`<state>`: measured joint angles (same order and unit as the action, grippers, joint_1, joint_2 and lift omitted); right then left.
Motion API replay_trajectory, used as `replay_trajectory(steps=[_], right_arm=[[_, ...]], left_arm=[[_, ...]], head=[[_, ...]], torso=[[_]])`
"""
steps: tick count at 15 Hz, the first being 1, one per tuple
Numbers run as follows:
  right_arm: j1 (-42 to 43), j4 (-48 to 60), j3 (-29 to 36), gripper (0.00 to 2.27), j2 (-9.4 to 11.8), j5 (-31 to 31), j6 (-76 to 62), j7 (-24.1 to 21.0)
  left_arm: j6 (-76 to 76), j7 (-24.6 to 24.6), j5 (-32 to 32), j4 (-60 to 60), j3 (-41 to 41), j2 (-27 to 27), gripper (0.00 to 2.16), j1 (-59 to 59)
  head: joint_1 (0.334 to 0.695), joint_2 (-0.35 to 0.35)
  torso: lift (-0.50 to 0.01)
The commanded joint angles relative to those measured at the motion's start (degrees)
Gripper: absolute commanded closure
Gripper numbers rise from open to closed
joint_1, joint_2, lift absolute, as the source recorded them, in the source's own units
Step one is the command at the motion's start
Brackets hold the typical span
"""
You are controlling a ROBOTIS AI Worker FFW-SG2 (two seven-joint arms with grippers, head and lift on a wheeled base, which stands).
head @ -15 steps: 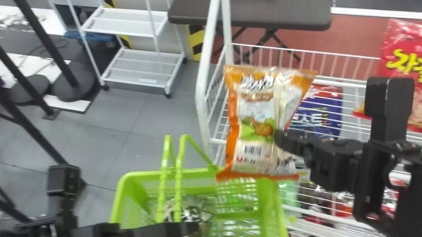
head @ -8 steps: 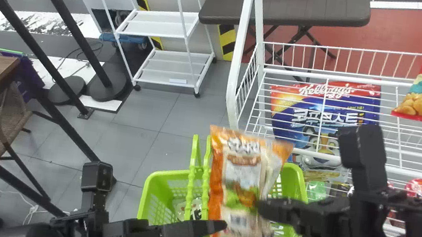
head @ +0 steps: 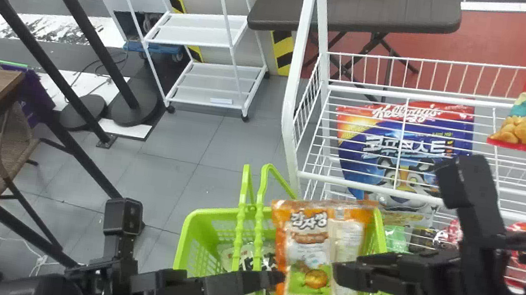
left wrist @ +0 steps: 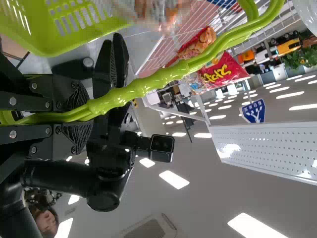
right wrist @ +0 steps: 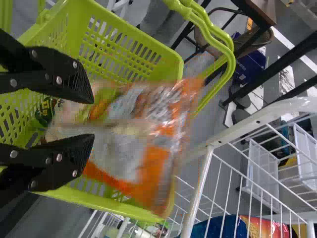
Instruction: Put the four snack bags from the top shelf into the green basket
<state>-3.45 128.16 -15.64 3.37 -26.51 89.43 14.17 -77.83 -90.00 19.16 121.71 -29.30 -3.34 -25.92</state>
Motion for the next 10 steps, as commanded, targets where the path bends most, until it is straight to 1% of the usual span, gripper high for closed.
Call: replay_trajectory(steps=[1, 2, 4, 6, 7, 8, 9, 10], right_arm=[[-0.33, 1.21, 5.53, 0.06, 0.06, -2.05, 0.65, 0.42], [-0.42, 2.01, 8.26, 0.06, 0.06, -1.87, 0.65, 0.33], [0.02, 2.36, 14.41, 0.06, 0.15, 1.99, -0.17, 0.33], [1.52, 1.48, 18.28, 0.05, 0.06, 8.59, -4.74, -0.11], [2.83, -0.63, 20.3, 0.04, 0.06, 10.78, -7.38, -0.29], [4.59, -3.53, 22.23, 0.04, 0.06, 12.1, -10.54, -0.46], [6.26, -6.26, 23.46, 0.04, 0.15, 13.16, -12.83, -0.55], [8.2, -10.04, 24.52, 0.05, 0.15, 14.39, -17.58, -0.55]], left_arm=[[0.0, -0.57, 0.0, -0.16, -0.05, 0.0, 2.15, 0.09], [0.0, -0.57, 0.0, -0.16, -0.14, 0.08, 2.15, 0.17], [0.0, -0.57, 0.0, -0.25, -0.14, 0.0, 2.15, 0.17], [0.0, -0.57, 0.0, -0.33, -0.05, 0.0, 2.15, 0.17], [0.0, -0.57, 0.0, -0.33, 0.04, 0.0, 2.15, 0.26], [0.0, -0.57, 0.0, -0.33, 0.12, 0.08, 2.15, 0.35], [-0.18, -0.57, 0.0, -0.25, 0.21, 0.17, 2.15, 0.26], [-0.18, -0.57, 0.0, -0.25, 0.21, 0.17, 2.15, 0.26]], head=[[0.695, 0.35], [0.695, 0.35], [0.695, 0.35], [0.695, 0.261], [0.695, 0.217], [0.695, 0.163], [0.695, 0.072], [0.695, 0.037]], torso=[[0.0], [0.0], [0.0], [0.0], [0.0], [0.0], [0.0], [0.0]])
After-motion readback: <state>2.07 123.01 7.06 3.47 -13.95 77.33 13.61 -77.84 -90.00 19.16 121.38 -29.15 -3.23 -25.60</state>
